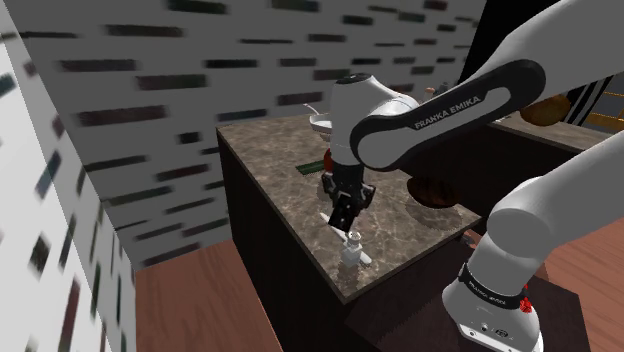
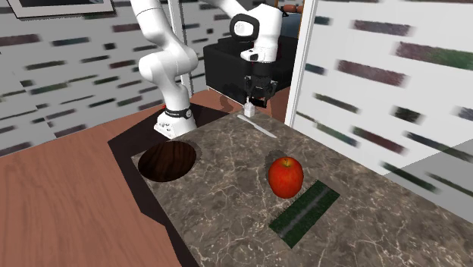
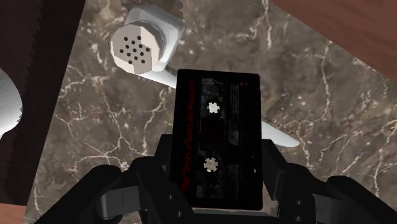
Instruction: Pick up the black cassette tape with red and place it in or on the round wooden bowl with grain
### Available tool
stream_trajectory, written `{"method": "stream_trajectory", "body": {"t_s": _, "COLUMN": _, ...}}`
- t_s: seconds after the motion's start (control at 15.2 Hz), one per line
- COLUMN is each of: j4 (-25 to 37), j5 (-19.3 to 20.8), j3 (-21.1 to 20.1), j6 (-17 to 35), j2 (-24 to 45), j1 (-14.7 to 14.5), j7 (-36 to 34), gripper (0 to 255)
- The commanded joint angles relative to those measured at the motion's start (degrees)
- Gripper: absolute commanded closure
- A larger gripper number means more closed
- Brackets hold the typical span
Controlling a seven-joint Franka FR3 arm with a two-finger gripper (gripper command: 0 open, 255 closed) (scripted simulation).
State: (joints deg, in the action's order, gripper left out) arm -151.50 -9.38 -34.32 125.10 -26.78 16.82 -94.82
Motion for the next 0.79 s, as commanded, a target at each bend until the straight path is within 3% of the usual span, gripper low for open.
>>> {"method": "stream_trajectory", "body": {"t_s": 0.0, "j4": 0.9, "j5": -0.2, "j3": 0.6, "j6": -2.0, "j2": -1.1, "j1": -0.3, "j7": 0.4, "gripper": 255}}
{"method": "stream_trajectory", "body": {"t_s": 0.4, "j4": -5.3, "j5": 0.6, "j3": 7.5, "j6": -2.7, "j2": -8.1, "j1": 0.5, "j7": 8.5, "gripper": 255}}
{"method": "stream_trajectory", "body": {"t_s": 0.73, "j4": -10.1, "j5": 3.5, "j3": 14.3, "j6": -2.9, "j2": -13.3, "j1": 3.4, "j7": 16.4, "gripper": 255}}
